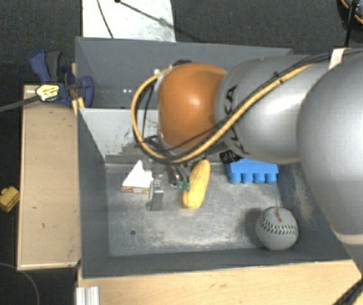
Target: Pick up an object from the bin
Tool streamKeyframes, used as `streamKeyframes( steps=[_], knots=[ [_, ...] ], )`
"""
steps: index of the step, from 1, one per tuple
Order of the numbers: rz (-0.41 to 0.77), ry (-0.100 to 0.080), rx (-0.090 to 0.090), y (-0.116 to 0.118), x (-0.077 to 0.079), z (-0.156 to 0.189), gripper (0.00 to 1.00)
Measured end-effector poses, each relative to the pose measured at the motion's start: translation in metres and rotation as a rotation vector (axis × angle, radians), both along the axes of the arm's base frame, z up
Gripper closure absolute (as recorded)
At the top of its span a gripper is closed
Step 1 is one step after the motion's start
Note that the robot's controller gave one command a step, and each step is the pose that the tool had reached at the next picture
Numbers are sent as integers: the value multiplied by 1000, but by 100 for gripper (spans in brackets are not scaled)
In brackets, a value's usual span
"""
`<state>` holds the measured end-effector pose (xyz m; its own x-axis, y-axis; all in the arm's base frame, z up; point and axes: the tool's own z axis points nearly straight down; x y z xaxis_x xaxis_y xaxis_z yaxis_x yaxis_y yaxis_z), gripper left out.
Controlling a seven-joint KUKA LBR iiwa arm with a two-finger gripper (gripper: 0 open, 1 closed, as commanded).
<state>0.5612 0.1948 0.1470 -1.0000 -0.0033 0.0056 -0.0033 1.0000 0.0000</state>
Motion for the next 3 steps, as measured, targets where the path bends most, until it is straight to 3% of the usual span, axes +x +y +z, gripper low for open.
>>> streamKeyframes(
  steps=[1,2,3],
  knots=[
    [-2,-4,1,0,1,3,0],
    [-4,-6,1,-8,-20,17,0],
    [237,-8,1,-56,-18,-2,0]
  ],
)
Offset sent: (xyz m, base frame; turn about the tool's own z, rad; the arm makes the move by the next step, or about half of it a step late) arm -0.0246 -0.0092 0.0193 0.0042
